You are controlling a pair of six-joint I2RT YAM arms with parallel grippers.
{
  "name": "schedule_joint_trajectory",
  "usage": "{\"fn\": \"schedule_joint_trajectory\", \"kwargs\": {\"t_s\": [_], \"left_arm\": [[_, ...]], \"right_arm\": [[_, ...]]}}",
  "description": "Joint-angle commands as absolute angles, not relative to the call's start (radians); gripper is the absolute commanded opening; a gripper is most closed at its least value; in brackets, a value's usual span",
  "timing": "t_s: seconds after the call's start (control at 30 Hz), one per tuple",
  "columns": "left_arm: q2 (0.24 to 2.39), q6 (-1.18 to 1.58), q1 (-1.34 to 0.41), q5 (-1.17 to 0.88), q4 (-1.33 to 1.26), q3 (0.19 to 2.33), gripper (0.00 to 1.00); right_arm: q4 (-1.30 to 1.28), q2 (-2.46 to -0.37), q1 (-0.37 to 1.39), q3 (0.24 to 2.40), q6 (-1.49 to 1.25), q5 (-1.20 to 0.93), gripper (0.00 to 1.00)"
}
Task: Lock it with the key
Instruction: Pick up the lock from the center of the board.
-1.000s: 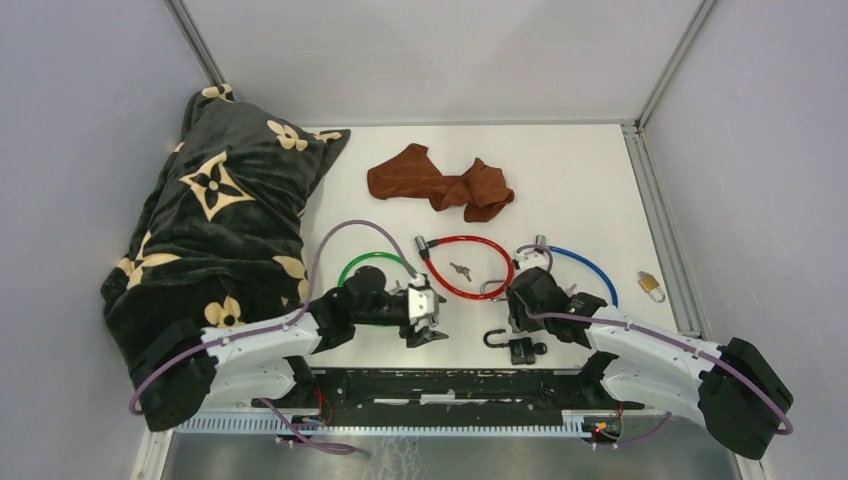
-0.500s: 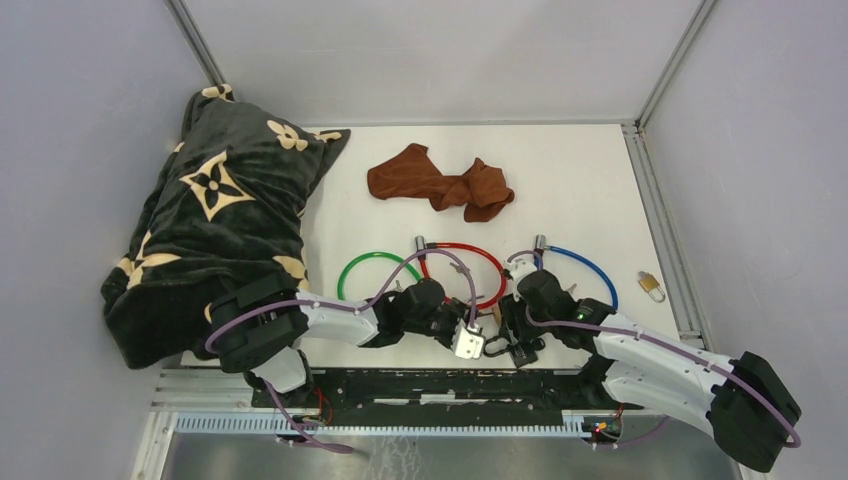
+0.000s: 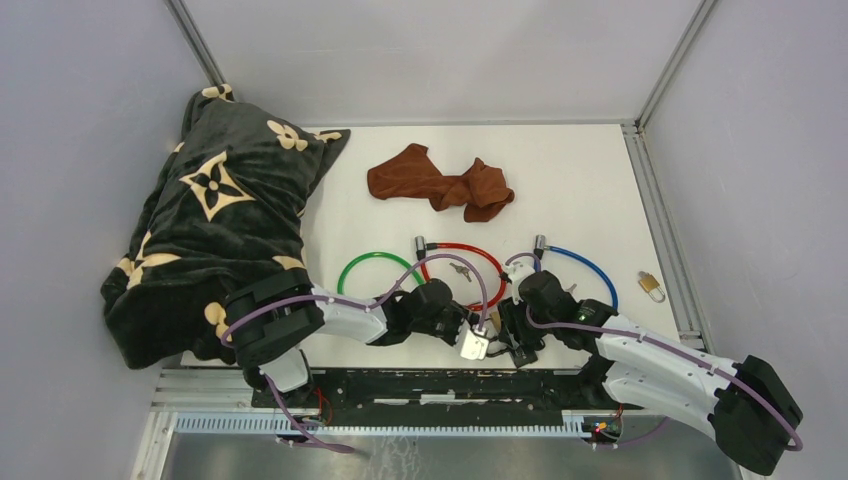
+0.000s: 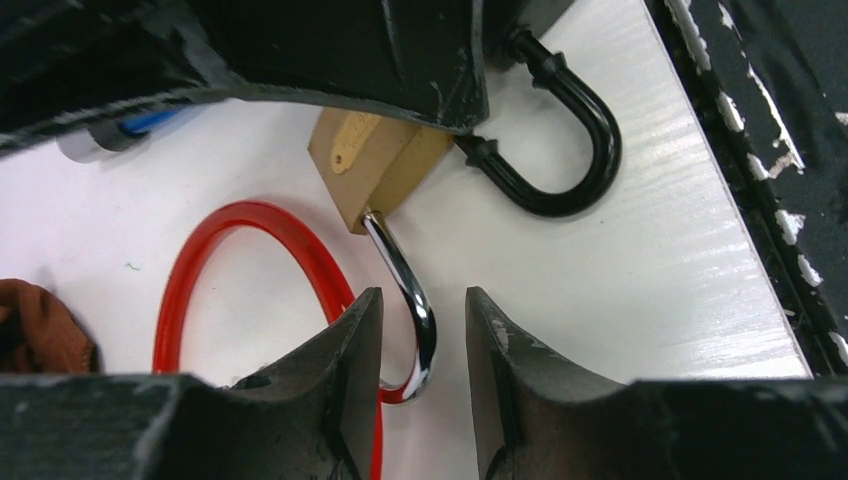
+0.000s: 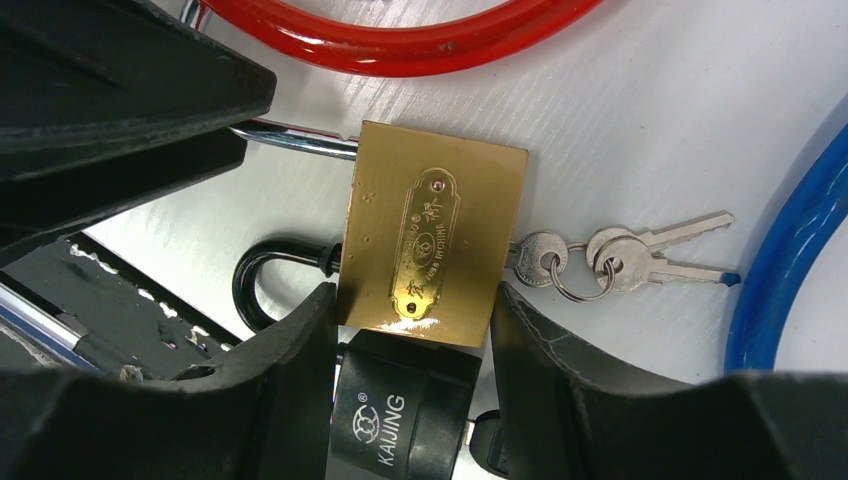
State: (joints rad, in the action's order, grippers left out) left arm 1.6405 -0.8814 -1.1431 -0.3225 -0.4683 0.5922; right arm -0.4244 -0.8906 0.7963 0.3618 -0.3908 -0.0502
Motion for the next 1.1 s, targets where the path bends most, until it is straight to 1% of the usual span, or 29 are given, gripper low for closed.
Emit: {"fn": "schedule_joint_trajectory", "kwargs": {"t_s": [0.0,0.1,0.2,0.23,0.33,0.37,0.53,0.6,0.67,0.73,0.77,0.8,0.83,0.87,0.9,0.93,1.0,1.07], "left_arm": [[1.658,-0.927,-1.145,-0.312,-0.458,0.615,0.44],[1.672,-0.932,-1.147,-0.305,-0.473,0.618,0.49],[1.692,-0.949,-1.144,-0.290,-0.474,0.628,0.48],[1.695,-0.949,-1.144,-0.291,-0.478,0.630,0.45],[1.700,-0.961,-1.143,-0.302,-0.479,0.628,0.31],[1.700,-0.970,-1.143,-0.302,-0.479,0.624,0.29],[1.697,-1.017,-1.143,-0.305,-0.443,0.617,0.27],[1.693,-1.015,-1.142,-0.300,-0.446,0.617,0.17],[1.688,-1.015,-1.144,-0.291,-0.452,0.617,0.03],[1.680,-0.999,-1.144,-0.282,-0.467,0.619,0.02],[1.673,-0.983,-1.143,-0.276,-0.478,0.620,0.02],[1.662,-0.962,-1.143,-0.272,-0.487,0.622,0.02],[1.645,-0.934,-1.143,-0.270,-0.493,0.622,0.02],[1.632,-0.905,-1.144,-0.272,-0.497,0.626,0.02],[1.613,-0.871,-1.143,-0.275,-0.493,0.627,0.02],[1.595,-0.829,-1.143,-0.282,-0.483,0.630,0.02],[1.551,-0.711,-1.143,-0.292,-0.447,0.644,0.02],[1.504,-0.598,-1.138,-0.307,-0.412,0.656,0.02]], "right_arm": [[-0.391,-0.868,0.801,0.369,-0.391,-0.084,0.00],[-0.386,-0.864,0.801,0.380,-0.392,-0.099,0.00],[-0.382,-0.856,0.801,0.382,-0.394,-0.114,0.00],[-0.377,-0.852,0.801,0.381,-0.395,-0.121,0.00],[-0.372,-0.836,0.801,0.374,-0.397,-0.133,0.00],[-0.372,-0.831,0.800,0.374,-0.398,-0.133,0.00],[-0.370,-0.819,0.800,0.373,-0.401,-0.134,0.00],[-0.367,-0.819,0.801,0.371,-0.404,-0.140,0.00],[-0.363,-0.815,0.801,0.371,-0.408,-0.142,0.00],[-0.360,-0.815,0.800,0.370,-0.408,-0.141,0.00],[-0.361,-0.815,0.801,0.370,-0.408,-0.140,0.06],[-0.362,-0.816,0.801,0.372,-0.407,-0.137,0.17],[-0.365,-0.812,0.801,0.373,-0.403,-0.136,0.30],[-0.368,-0.810,0.801,0.376,-0.399,-0.134,0.46],[-0.371,-0.800,0.801,0.380,-0.392,-0.128,0.56],[-0.373,-0.786,0.800,0.382,-0.383,-0.118,0.64],[-0.369,-0.751,0.798,0.383,-0.365,-0.084,0.75],[-0.334,-0.707,0.792,0.371,-0.345,-0.060,0.83]]}}
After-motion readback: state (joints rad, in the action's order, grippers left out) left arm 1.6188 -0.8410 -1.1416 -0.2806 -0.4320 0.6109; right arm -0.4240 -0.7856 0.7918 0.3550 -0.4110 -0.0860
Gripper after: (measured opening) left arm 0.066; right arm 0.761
